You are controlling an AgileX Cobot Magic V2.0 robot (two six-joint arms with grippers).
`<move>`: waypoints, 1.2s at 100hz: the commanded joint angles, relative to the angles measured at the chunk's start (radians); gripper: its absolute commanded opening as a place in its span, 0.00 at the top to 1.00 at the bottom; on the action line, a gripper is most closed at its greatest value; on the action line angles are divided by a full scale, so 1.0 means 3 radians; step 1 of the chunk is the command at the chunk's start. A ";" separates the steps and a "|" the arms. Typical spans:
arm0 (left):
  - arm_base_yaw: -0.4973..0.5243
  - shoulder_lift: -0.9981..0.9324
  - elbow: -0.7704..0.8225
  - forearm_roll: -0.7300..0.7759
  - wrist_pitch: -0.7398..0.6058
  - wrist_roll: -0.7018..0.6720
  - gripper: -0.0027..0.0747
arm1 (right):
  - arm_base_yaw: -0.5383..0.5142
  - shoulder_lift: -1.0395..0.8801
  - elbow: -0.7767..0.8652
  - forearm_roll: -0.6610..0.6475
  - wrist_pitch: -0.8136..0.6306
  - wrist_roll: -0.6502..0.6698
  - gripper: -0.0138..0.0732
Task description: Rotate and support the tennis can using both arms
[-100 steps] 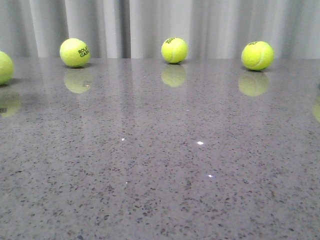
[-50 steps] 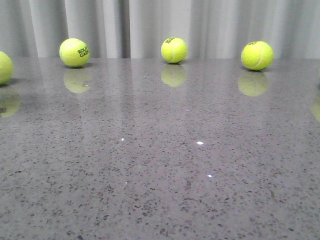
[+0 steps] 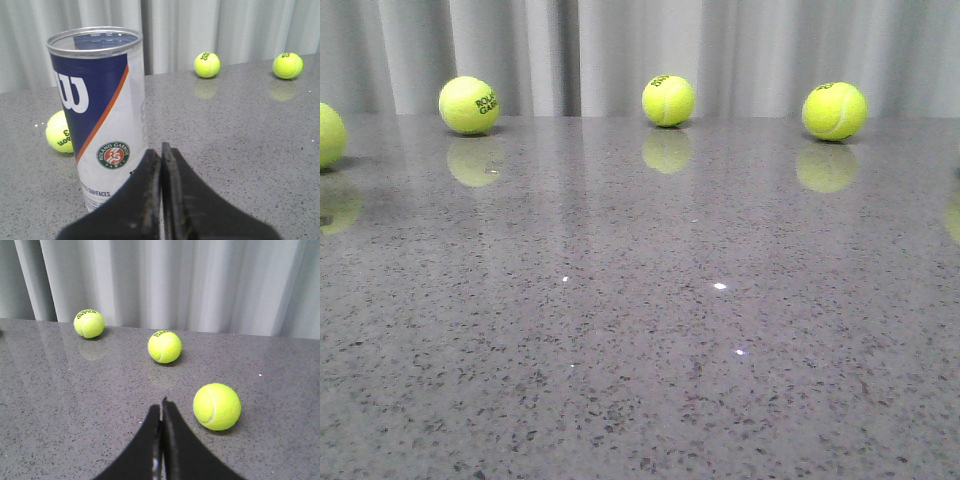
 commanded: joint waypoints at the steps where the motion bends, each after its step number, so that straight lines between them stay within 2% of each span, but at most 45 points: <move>1: -0.0016 0.0025 -0.0084 -0.0029 -0.0277 -0.0035 0.99 | -0.0026 -0.0002 -0.0080 0.0035 -0.0266 0.0001 0.92; 34: -0.0016 0.0025 -0.0084 0.0008 -0.0288 -0.0035 0.99 | -0.0026 -0.0002 -0.0080 0.0035 -0.0266 0.0001 0.92; 52: -0.0011 -0.0025 0.0100 0.0189 -0.0827 -0.0035 0.99 | -0.0026 -0.0002 -0.0080 0.0035 -0.0266 0.0001 0.92; 63: 0.0115 -0.0139 0.0314 0.0189 -0.1089 -0.0035 0.99 | -0.0026 -0.0002 -0.0080 0.0035 -0.0266 0.0001 0.92; 95: 0.0812 -0.0569 0.0909 0.0109 -0.1139 -0.0035 0.99 | -0.0026 -0.0002 -0.0080 0.0035 -0.0266 0.0001 0.92; 120: 0.0868 -0.0938 0.1409 0.0109 -0.1349 -0.0035 0.99 | -0.0026 -0.0002 -0.0080 0.0035 -0.0266 0.0001 0.92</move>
